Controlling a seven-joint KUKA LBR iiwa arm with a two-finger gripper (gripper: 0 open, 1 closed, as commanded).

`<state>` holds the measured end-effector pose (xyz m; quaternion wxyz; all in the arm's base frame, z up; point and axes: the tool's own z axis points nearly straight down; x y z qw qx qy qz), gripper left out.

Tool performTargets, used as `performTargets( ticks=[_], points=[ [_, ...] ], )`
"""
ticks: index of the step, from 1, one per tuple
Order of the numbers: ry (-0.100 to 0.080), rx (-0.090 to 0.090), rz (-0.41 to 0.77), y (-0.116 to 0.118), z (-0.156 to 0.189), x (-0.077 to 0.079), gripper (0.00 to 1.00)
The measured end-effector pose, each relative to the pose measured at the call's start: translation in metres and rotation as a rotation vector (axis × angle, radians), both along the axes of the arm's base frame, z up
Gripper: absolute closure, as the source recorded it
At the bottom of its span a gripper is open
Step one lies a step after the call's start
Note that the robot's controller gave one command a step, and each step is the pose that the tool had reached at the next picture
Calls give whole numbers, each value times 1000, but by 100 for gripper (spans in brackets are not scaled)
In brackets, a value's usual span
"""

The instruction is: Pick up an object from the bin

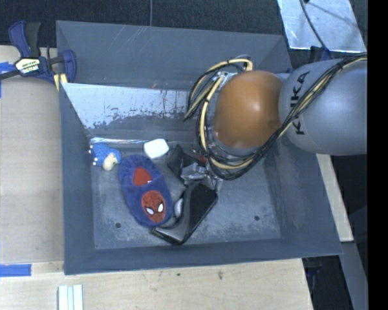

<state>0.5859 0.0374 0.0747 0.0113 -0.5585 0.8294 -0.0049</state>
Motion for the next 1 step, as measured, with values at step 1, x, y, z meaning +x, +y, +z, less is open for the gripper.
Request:
performTargets(
  ticks=[1],
  points=[
    [16, -4, -4, -1, 40, 2, 100]
  ],
)
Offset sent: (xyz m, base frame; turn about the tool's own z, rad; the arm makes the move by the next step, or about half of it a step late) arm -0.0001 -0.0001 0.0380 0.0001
